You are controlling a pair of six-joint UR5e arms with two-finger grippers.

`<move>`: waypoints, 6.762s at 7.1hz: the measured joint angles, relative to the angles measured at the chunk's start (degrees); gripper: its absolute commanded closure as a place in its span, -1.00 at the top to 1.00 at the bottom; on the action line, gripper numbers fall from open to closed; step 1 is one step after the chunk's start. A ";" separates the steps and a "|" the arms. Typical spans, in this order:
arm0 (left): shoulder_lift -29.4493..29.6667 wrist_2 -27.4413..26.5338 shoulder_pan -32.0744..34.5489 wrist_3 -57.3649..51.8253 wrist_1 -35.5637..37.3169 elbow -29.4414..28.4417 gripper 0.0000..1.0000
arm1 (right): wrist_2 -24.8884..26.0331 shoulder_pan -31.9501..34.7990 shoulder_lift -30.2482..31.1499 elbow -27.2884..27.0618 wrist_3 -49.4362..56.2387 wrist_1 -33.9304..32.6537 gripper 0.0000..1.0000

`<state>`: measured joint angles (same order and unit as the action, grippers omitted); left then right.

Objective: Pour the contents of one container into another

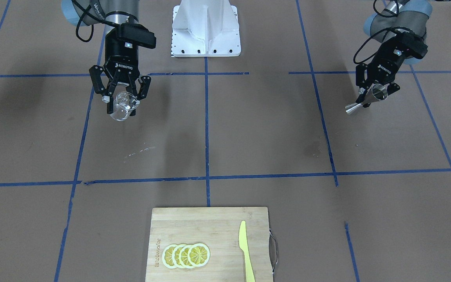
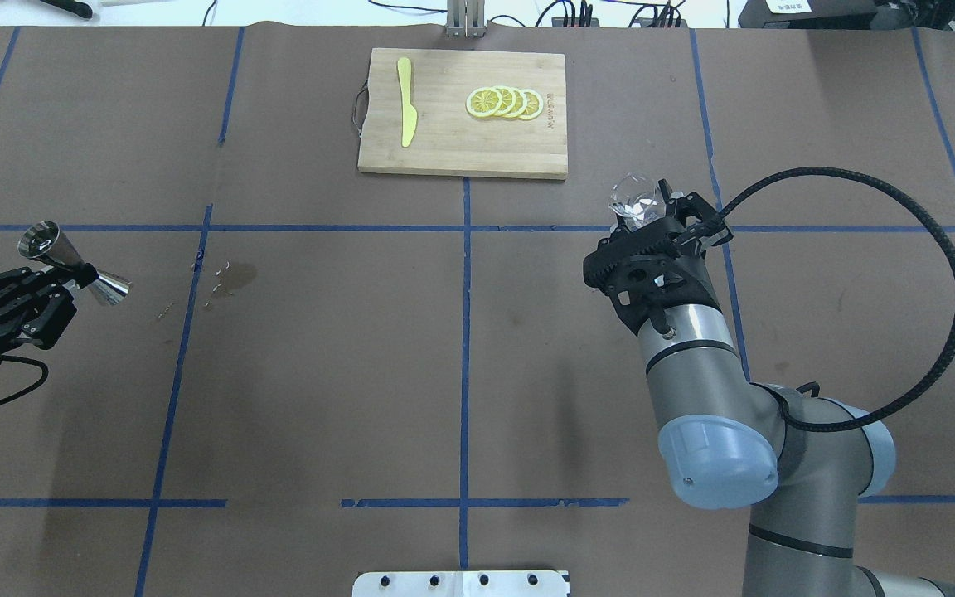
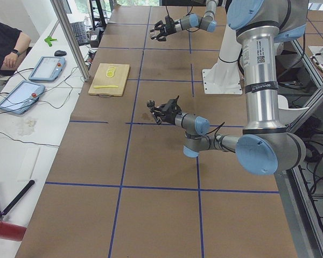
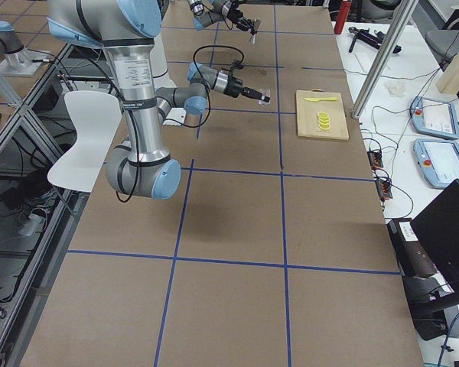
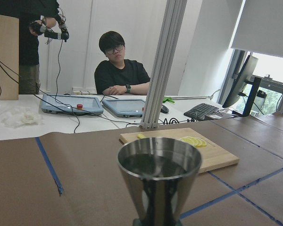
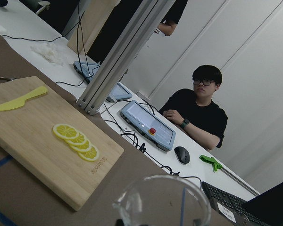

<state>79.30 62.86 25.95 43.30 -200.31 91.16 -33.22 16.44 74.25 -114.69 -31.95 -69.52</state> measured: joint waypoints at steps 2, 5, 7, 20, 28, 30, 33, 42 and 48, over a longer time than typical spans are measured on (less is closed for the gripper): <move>-0.02 -7.32 -4.50 1.44 0.06 -1.18 -1.00 | 0.00 0.00 -0.01 0.02 -0.03 0.00 -1.00; -0.03 -16.22 -9.59 4.07 0.47 -2.60 -1.00 | 0.00 0.00 0.01 -0.01 -0.02 0.00 -1.00; 0.02 -20.92 -12.01 4.04 1.07 -3.30 -1.00 | 0.00 0.00 0.02 -0.01 -0.02 0.00 -1.00; 5.67 -27.53 -17.82 2.91 8.44 -8.14 -1.00 | 0.51 0.00 0.19 0.15 -0.04 0.00 -1.00; 6.11 -27.93 -18.65 2.82 8.36 -8.89 -1.00 | 0.61 0.00 0.19 0.17 -0.04 0.00 -1.00; 6.04 -29.19 -18.75 0.49 8.30 -8.84 -1.00 | 0.61 0.00 0.19 0.17 -0.04 0.00 -1.00; 6.04 -29.95 -19.74 -0.71 8.29 -8.81 -1.00 | 0.62 0.00 0.27 0.14 -0.04 0.00 -1.00; 6.04 -30.39 -20.71 -0.76 8.36 -8.95 -0.65 | 1.13 0.00 0.28 0.16 -0.04 0.00 -1.00; 6.20 -30.82 -21.01 -0.76 8.36 -8.98 -0.25 | 1.14 0.00 0.28 0.17 -0.04 0.00 -1.00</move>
<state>85.50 32.05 4.94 42.54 -191.95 82.18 -32.08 16.44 74.53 -114.52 -31.99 -69.52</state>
